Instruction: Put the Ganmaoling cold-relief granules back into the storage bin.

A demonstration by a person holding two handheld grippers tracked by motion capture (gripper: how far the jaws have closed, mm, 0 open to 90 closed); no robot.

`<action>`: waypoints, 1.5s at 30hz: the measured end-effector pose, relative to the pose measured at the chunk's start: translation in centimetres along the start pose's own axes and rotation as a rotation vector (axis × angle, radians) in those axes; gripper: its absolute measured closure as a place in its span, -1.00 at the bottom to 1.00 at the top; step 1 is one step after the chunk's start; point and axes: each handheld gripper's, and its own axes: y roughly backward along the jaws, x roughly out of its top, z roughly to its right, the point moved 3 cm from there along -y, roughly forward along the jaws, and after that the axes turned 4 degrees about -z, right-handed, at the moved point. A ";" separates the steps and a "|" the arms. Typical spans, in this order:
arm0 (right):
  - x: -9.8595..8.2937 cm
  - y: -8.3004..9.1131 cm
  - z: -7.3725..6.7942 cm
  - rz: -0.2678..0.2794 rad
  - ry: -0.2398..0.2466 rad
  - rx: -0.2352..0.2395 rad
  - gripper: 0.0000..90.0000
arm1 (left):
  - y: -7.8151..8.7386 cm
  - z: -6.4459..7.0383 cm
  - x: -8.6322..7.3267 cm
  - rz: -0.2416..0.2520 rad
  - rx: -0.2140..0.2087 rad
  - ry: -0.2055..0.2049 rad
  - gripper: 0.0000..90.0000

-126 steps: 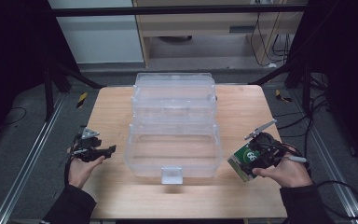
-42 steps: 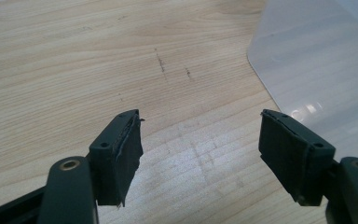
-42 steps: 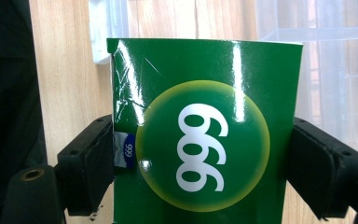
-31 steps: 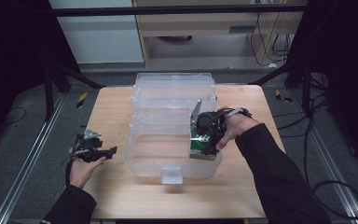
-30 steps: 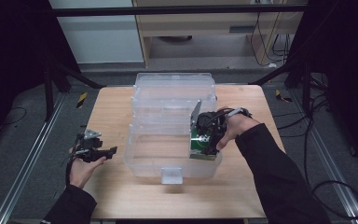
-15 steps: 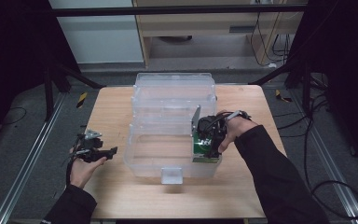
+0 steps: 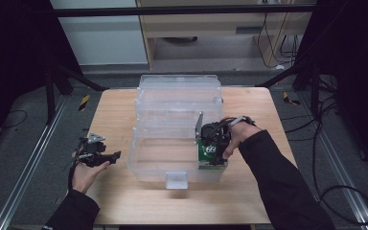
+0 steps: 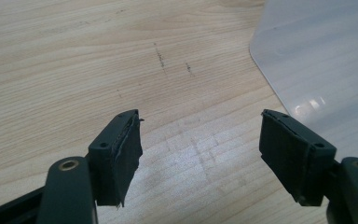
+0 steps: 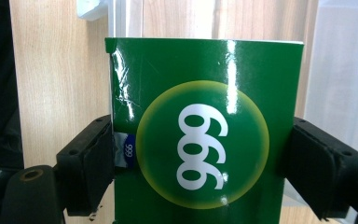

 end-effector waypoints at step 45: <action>-1.1 -2.7 0.0 0.088 -0.069 -0.005 -0.65 | -0.2 0.1 -0.1 -0.014 0.001 -0.010 -0.37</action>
